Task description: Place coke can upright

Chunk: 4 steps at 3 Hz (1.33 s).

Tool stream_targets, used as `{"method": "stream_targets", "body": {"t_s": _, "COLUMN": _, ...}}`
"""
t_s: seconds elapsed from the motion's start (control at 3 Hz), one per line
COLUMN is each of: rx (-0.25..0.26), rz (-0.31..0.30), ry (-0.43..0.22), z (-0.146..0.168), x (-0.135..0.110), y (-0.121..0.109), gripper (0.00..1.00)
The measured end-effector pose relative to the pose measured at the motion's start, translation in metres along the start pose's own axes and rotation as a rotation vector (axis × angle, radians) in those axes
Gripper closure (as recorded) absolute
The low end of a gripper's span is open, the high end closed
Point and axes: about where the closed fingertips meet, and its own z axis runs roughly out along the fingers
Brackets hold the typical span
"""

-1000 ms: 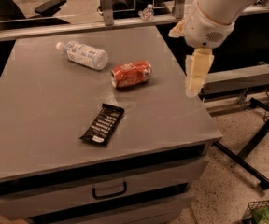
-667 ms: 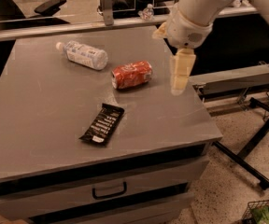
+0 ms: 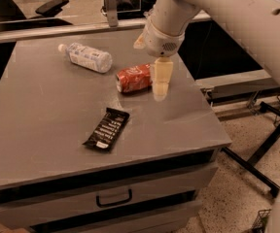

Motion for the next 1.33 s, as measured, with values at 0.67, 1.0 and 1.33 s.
{"method": "stream_targets", "body": {"t_s": 0.67, "rx": -0.038, "rz": 0.005, "ry": 0.027, "z": 0.045, "x": -0.012, "y": -0.021, "gripper": 0.00}}
{"method": "stream_targets", "body": {"t_s": 1.0, "rx": -0.046, "rz": 0.018, "ry": 0.058, "z": 0.052, "x": -0.018, "y": -0.029, "gripper": 0.15}}
{"method": "stream_targets", "body": {"t_s": 1.33, "rx": -0.054, "rz": 0.016, "ry": 0.103, "z": 0.050, "x": -0.025, "y": -0.037, "gripper": 0.38}}
